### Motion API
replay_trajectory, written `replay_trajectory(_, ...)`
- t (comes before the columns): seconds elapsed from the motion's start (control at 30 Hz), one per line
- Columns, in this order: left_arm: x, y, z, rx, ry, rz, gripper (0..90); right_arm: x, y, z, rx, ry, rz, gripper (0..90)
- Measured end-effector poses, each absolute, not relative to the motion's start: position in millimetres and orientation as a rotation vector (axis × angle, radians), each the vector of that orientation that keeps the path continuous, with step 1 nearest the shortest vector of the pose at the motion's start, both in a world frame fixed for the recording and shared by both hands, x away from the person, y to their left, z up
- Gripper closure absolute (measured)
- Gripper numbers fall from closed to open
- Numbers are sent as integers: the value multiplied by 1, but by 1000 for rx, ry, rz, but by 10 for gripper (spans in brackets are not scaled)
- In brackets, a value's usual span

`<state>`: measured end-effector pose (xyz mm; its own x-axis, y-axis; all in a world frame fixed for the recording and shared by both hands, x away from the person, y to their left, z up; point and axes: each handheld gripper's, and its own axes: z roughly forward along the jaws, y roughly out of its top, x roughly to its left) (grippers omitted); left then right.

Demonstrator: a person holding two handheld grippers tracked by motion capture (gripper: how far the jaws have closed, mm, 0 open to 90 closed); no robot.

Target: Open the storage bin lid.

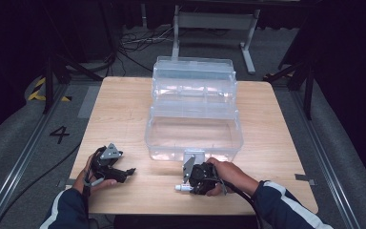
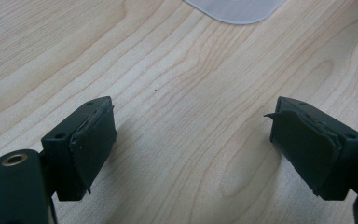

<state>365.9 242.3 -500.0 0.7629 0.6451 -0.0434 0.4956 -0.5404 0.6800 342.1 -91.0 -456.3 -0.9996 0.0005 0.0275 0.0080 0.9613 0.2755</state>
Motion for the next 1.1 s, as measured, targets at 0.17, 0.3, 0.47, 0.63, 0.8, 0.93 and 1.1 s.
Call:
replay_trajectory(0.17, 366, 242, -500, 2257, 845, 274, 144, 341, -95, -451, 13, -3087, -445, 704)
replay_trajectory(0.3, 366, 242, -500, 2257, 846, 274, 144, 341, -99, -445, 21, -3095, -470, 705)
replay_trajectory(0.47, 366, 242, -500, 2254, 850, 271, 144, 340, -104, -439, 23, -3109, -476, 705)
replay_trajectory(0.63, 366, 242, -500, 2254, 850, 271, 143, 339, -113, -431, 21, -3112, -504, 705)
replay_trajectory(0.8, 366, 242, -500, 2254, 850, 271, 144, 339, -126, -420, 5, -3124, -541, 705)
replay_trajectory(0.93, 366, 242, -500, 2254, 850, 272, 143, 340, -139, -409, -27, -3136, -584, 705)
replay_trajectory(1.1, 366, 242, -500, 2253, 853, 270, 143, 339, -151, -399, -32, -3147, -606, 705)
